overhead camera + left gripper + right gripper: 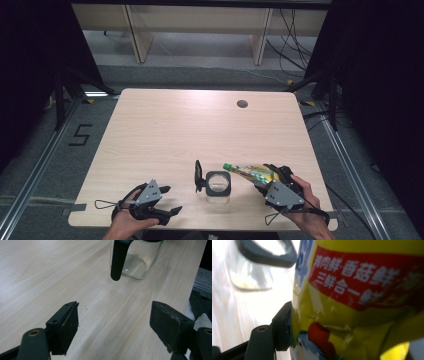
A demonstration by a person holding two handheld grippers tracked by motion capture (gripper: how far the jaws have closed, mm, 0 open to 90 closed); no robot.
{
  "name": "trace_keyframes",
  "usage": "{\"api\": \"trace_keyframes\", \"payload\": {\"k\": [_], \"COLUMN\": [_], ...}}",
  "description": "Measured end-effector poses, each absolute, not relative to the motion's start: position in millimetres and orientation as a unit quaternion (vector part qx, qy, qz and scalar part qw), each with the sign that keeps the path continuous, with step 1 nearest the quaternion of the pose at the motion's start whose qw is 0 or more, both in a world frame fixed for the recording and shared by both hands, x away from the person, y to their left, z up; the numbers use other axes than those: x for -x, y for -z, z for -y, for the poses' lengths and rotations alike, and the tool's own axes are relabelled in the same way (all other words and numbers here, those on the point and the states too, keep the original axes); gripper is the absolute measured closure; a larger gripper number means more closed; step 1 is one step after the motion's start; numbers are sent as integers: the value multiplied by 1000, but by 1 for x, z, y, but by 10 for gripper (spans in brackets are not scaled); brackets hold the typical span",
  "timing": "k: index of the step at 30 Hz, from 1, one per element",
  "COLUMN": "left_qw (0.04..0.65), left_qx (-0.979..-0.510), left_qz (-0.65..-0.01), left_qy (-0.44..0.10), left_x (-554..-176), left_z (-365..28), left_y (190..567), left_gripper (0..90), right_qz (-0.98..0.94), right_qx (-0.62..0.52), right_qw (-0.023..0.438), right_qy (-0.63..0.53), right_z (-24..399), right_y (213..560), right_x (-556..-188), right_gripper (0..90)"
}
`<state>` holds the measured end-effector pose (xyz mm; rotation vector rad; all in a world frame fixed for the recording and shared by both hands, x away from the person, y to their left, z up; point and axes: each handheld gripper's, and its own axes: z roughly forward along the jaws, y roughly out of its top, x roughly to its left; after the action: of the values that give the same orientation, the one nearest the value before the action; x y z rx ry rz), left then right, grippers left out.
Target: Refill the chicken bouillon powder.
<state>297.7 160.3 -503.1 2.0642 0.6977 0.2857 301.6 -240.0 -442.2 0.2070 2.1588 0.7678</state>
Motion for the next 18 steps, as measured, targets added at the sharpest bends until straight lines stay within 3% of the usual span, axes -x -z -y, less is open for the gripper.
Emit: {"api": "trace_keyframes", "payload": {"k": [18], "left_qw": [454], "left_qx": [-837], "left_qz": [-283], "left_qy": [-115], "left_x": [-298], "left_z": [-160], "left_y": [503], "left_gripper": [227], "right_qz": [-881], "right_qx": [16], "right_qw": [442], "right_qy": [-169], "right_z": [224], "right_y": [442], "right_x": [-292], "right_gripper": [344]}}
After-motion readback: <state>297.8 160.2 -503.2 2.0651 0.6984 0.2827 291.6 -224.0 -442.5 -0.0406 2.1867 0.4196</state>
